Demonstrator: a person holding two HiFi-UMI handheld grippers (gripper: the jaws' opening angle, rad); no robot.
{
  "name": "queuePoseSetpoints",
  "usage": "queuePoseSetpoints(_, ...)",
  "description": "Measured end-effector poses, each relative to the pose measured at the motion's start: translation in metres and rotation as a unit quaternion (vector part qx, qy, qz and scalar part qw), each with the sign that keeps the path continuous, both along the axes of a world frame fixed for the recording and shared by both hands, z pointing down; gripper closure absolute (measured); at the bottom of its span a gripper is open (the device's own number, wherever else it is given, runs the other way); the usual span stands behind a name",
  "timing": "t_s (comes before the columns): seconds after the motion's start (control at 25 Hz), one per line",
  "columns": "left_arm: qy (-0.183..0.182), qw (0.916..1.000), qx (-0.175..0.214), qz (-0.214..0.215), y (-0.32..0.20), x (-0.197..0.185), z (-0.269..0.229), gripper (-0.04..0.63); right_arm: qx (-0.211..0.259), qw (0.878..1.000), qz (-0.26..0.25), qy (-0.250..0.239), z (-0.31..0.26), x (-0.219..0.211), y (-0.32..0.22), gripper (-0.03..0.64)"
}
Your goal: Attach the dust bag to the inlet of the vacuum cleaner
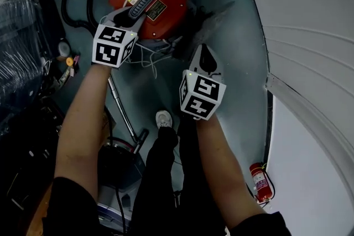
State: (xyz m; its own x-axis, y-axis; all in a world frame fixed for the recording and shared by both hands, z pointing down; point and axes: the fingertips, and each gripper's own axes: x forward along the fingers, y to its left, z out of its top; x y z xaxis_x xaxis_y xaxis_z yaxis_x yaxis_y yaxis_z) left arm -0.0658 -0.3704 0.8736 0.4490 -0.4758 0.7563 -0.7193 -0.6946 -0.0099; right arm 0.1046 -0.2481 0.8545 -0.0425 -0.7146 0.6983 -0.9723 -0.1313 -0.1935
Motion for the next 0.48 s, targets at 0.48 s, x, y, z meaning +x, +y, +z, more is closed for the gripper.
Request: queuePoseSetpoints(0.48,-0.010,0.9936,0.089,-0.069,0.049,-0.008,-0.072,0.597,0.007,0.999,-0.029,0.031,-0.051,0.002,0.068,0.618)
